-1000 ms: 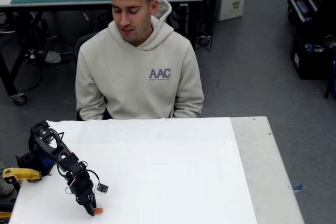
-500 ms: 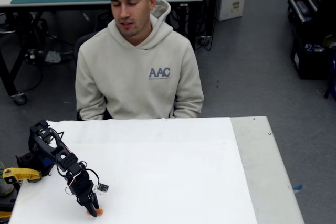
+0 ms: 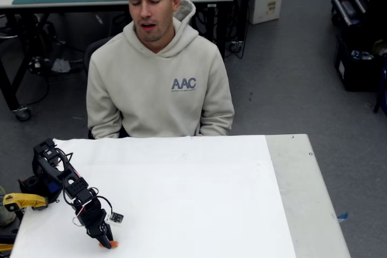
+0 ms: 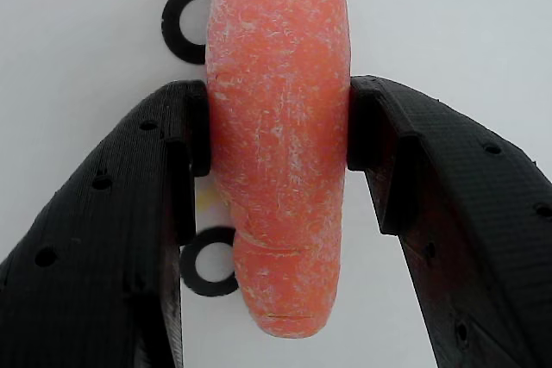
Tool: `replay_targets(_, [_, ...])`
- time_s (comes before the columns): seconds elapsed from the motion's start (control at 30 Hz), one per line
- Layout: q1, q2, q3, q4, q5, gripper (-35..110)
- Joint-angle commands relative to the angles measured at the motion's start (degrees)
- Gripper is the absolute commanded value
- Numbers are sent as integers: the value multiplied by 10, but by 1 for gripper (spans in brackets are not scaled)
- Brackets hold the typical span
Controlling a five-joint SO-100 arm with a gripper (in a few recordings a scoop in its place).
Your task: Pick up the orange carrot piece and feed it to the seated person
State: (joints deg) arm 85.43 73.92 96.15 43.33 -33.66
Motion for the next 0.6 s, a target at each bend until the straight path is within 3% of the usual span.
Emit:
replay_targets(0.0, [18,12,14,8,-11,-2])
replay_targets(0.57, [-57,93,-50,9,-2,-2])
